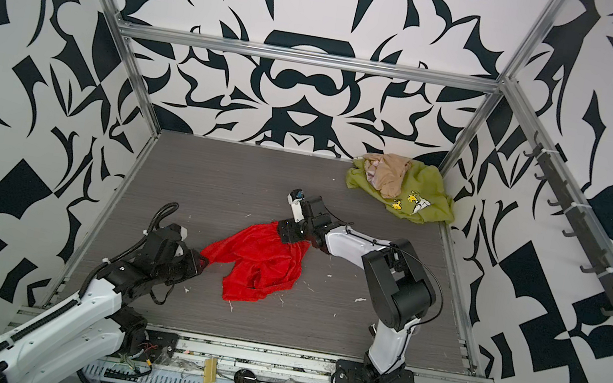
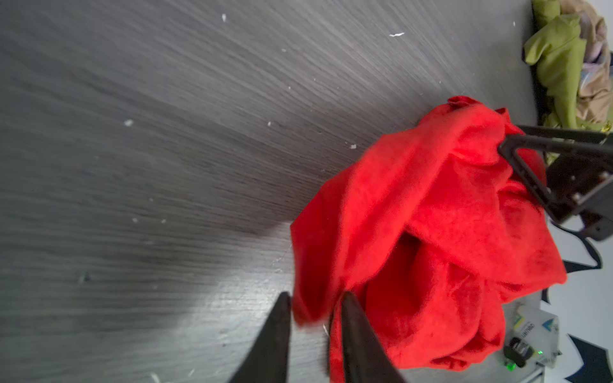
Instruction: Pick out a specific cloth from the pile
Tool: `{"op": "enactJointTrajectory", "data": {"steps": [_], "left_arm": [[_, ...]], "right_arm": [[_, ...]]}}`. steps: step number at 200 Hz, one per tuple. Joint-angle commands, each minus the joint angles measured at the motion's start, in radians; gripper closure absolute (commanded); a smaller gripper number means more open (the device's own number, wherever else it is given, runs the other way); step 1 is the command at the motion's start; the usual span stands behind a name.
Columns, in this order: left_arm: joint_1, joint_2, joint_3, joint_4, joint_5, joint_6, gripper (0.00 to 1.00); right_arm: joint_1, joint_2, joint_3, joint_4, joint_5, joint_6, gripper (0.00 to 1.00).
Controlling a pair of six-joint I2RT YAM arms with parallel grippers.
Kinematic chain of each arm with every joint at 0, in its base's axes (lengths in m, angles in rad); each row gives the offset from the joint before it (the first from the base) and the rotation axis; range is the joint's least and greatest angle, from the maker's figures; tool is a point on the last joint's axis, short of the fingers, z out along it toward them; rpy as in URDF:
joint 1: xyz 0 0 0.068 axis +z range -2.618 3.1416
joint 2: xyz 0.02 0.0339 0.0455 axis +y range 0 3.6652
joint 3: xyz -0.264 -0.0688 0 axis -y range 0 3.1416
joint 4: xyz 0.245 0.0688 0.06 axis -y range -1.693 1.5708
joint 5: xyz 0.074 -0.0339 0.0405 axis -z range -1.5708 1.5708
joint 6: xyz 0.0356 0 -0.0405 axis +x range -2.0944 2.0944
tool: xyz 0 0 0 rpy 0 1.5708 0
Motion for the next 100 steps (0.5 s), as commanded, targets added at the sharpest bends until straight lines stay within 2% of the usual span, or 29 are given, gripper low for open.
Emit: {"op": "enactJointTrajectory", "data": {"steps": [1, 50, 100], "left_arm": [[0.014, -0.019, -0.016, -0.018, 0.009, 0.01, 0.64], [0.017, -0.043, 0.003, -0.04, -0.002, 0.031, 0.55], [0.019, -0.065, 0.048, -0.057, -0.024, 0.071, 0.47]], "right_arm": [[-0.015, 0.002, -0.005, 0.066, -0.01, 0.023, 0.16], [-0.019, 0.017, -0.036, 0.094, -0.004, 0.03, 0.16], [-0.02, -0.029, -0.03, 0.081, -0.004, 0.021, 0.16]]}}
